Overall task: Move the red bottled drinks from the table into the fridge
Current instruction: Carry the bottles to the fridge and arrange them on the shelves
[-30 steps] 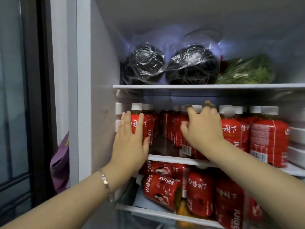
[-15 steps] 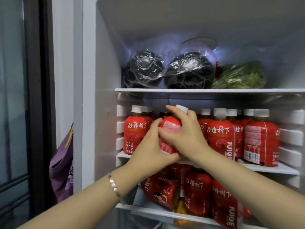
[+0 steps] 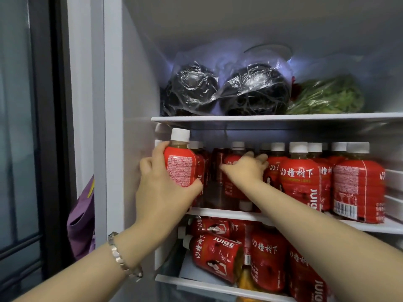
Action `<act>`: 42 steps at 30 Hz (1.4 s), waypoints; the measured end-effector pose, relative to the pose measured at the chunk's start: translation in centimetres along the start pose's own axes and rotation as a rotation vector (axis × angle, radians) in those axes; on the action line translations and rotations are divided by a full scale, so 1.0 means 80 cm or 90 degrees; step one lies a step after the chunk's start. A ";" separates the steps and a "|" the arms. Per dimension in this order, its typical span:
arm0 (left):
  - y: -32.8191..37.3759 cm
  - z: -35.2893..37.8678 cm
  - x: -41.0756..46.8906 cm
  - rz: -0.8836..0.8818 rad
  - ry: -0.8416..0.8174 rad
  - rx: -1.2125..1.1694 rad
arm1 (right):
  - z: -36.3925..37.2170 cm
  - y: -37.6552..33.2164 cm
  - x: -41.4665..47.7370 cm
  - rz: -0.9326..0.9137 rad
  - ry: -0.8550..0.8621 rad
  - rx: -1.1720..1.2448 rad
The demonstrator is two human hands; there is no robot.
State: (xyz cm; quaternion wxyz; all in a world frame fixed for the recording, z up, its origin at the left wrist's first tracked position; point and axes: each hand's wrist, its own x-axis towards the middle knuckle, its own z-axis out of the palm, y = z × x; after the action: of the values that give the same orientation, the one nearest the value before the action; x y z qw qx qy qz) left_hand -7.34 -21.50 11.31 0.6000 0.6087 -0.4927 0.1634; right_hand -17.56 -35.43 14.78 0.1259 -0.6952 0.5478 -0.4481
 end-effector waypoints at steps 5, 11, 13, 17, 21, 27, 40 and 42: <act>-0.004 -0.002 0.002 0.003 -0.006 -0.017 | 0.035 0.010 0.019 0.057 -0.138 0.125; -0.009 -0.003 0.002 0.017 -0.021 -0.023 | 0.050 0.024 0.033 0.082 -0.199 0.226; -0.009 -0.002 0.003 0.017 -0.019 -0.025 | 0.042 0.031 0.035 0.066 -0.208 0.214; -0.009 -0.002 0.002 0.021 -0.008 -0.025 | 0.043 0.032 0.025 0.039 -0.297 0.224; -0.009 -0.002 0.001 0.021 -0.006 -0.023 | 0.049 0.035 0.033 0.050 -0.344 0.332; -0.012 0.001 0.002 0.022 0.003 -0.038 | 0.052 0.038 0.033 0.015 -0.320 0.313; 0.012 0.005 -0.012 0.071 0.025 -0.044 | 0.036 0.028 -0.005 -0.027 -0.202 0.180; 0.027 0.015 -0.014 0.101 0.019 -0.068 | 0.011 0.031 -0.020 -0.059 -0.102 0.200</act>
State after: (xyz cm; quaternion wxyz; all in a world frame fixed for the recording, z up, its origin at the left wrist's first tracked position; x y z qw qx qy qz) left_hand -10.03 -21.66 11.39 0.6244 0.5323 -0.5382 0.1927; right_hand -18.49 -35.24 11.81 0.2552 -0.7250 0.4268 -0.4766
